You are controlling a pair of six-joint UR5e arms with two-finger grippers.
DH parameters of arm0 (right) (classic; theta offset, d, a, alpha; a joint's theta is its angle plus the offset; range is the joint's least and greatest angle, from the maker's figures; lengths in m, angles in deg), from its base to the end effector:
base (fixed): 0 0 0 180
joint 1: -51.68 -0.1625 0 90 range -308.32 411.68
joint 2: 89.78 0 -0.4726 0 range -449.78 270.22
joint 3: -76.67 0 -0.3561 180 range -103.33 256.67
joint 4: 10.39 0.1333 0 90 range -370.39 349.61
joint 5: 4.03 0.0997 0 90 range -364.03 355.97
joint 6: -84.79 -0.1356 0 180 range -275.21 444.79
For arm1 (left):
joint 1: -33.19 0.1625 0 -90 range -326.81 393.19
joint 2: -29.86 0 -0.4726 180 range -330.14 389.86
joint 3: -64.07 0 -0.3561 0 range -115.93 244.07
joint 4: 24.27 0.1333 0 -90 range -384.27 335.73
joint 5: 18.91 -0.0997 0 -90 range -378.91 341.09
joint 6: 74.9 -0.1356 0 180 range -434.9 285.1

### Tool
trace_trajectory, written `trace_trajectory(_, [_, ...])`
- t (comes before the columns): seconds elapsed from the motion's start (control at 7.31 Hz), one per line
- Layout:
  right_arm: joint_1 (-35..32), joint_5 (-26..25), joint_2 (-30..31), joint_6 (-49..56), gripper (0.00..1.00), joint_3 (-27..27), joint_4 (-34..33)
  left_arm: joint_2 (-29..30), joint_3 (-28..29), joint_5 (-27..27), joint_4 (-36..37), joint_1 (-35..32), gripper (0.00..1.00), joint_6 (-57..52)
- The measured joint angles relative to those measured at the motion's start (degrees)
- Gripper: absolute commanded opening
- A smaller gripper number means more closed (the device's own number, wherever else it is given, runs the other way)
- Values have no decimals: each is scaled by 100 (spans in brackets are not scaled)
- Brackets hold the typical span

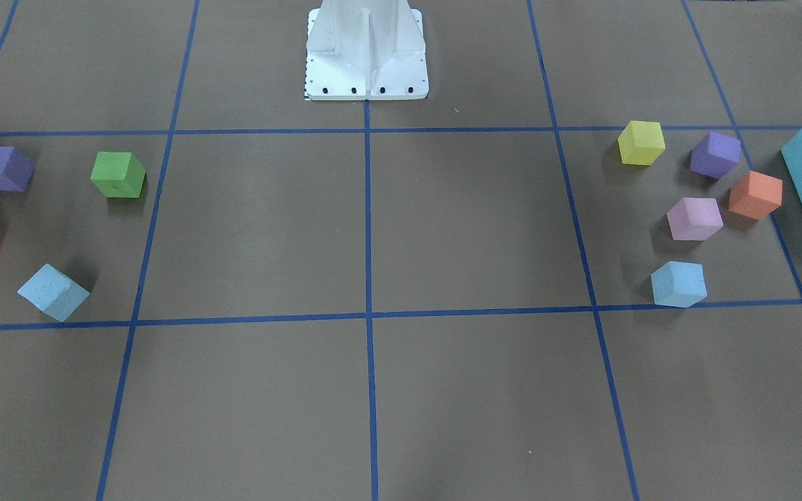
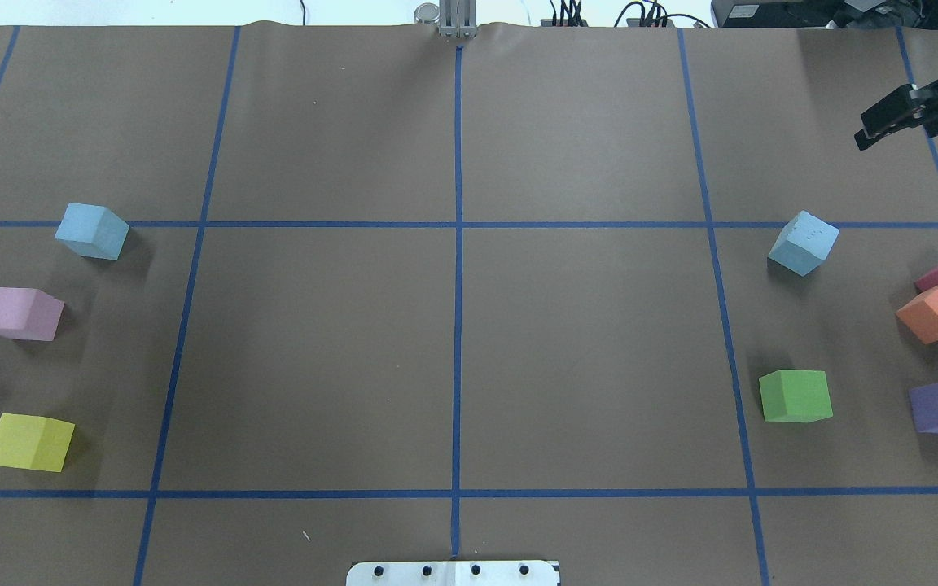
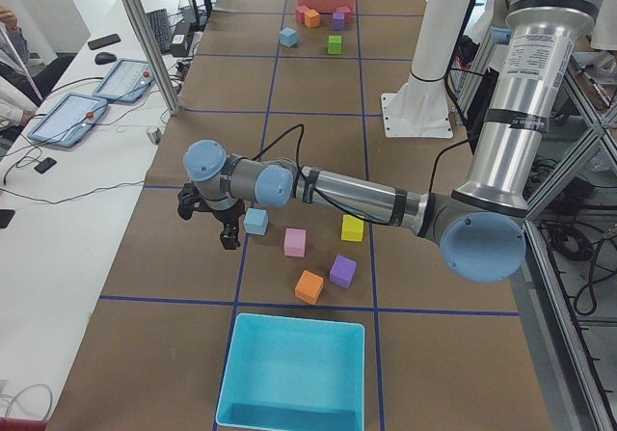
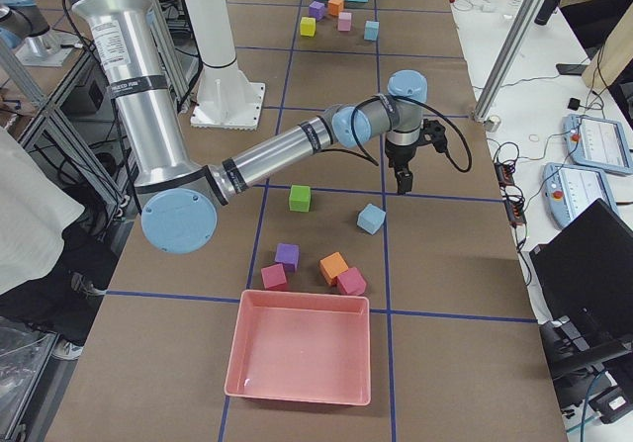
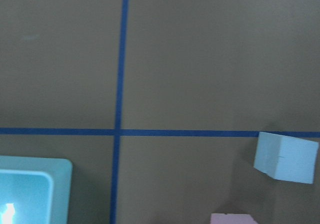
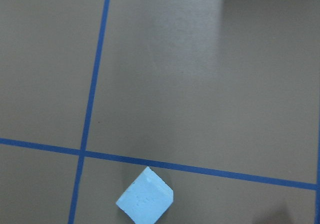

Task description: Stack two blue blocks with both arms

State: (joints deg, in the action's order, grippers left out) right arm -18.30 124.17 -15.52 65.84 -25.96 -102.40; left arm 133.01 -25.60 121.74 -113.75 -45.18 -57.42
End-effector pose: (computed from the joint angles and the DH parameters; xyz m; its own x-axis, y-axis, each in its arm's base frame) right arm -0.1515 -0.5602 0.4994 0.7091 -0.2251 0.6683 0.0809 0.9674 0.2400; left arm 0.0871 -0.5645 0.6065 0.6198 -0.0116 -0.7846 -0.0113 0.9997 -0.0237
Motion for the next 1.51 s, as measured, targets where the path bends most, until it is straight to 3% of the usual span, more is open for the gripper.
trace_trajectory(0.55, [632, -131, 92, 925, 98, 219, 470, 331, 216, -358, -671, 1114, 100, 1766])
trace_trajectory(1.09, [949, -183, 121, 1252, 98, 944, 1447, 585, 905, -512, -1303, 1336, 99, 1962])
trace_trajectory(1.51, [1048, -180, 140, 1419, 98, 1369, 1914, 624, 1051, -800, -1508, 1577, 99, 2017])
